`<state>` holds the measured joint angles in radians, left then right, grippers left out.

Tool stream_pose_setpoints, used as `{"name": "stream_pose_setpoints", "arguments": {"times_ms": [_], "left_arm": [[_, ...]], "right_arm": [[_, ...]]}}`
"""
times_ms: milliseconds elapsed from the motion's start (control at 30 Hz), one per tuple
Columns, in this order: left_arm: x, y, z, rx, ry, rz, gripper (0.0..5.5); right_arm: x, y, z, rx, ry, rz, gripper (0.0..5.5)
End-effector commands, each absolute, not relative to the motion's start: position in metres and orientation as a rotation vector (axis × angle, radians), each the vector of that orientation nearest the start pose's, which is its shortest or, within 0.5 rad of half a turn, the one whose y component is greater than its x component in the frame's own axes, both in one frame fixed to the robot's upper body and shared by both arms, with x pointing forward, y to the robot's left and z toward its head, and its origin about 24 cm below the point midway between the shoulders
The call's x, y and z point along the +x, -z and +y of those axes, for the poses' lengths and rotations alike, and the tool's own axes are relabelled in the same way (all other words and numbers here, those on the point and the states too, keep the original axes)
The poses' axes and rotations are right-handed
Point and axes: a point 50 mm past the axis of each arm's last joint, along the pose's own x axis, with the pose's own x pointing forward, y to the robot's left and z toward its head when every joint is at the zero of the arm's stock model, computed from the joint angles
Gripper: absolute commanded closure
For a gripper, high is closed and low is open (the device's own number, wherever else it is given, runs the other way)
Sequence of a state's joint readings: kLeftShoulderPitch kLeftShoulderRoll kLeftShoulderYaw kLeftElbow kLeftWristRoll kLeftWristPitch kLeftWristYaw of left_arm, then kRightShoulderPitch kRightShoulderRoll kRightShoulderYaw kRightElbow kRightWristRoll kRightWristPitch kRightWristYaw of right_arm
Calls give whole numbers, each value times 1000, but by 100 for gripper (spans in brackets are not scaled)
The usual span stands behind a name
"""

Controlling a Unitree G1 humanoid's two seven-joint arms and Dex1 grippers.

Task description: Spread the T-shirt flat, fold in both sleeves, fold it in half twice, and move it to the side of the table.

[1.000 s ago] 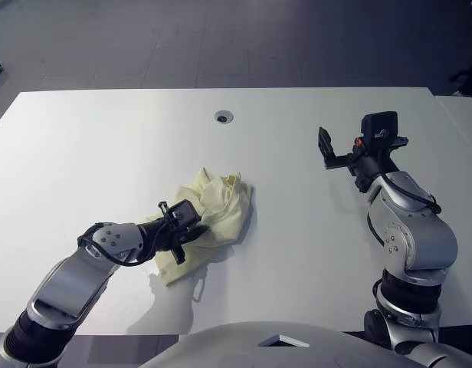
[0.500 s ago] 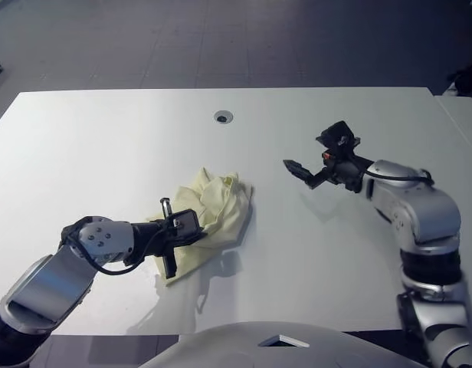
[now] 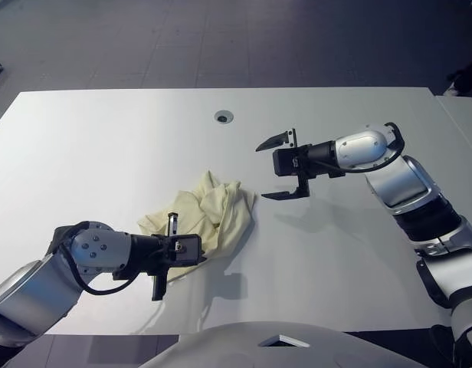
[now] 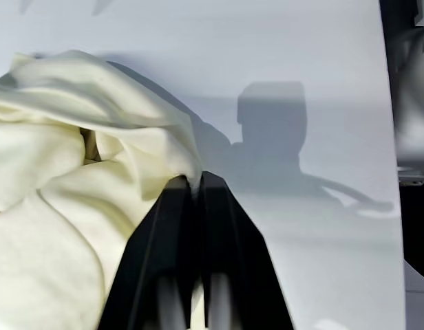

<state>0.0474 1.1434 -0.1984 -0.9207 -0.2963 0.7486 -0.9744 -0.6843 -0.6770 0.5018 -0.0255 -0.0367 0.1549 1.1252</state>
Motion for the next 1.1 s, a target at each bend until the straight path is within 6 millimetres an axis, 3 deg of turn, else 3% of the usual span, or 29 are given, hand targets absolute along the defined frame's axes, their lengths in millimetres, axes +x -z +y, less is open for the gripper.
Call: {"name": "stream_pose_setpoints", "arguments": {"times_ms": [33,267,567,1100], "left_arm": [[151,-135,162,823,1388,593,548],[147,-133,161,819,1394,597,548],[145,-135,156,813,1407,575,548],[143,-133,153,811,1421,577,550]], "right_arm": [[299,-149,-105,-1062,-1403,92,10],[294,-141,-89,-1045,-1443,54,10],[305,-113,-71,-1118,-1455,18,10],[292,-100,-69,-1110,-1528,19,276]]}}
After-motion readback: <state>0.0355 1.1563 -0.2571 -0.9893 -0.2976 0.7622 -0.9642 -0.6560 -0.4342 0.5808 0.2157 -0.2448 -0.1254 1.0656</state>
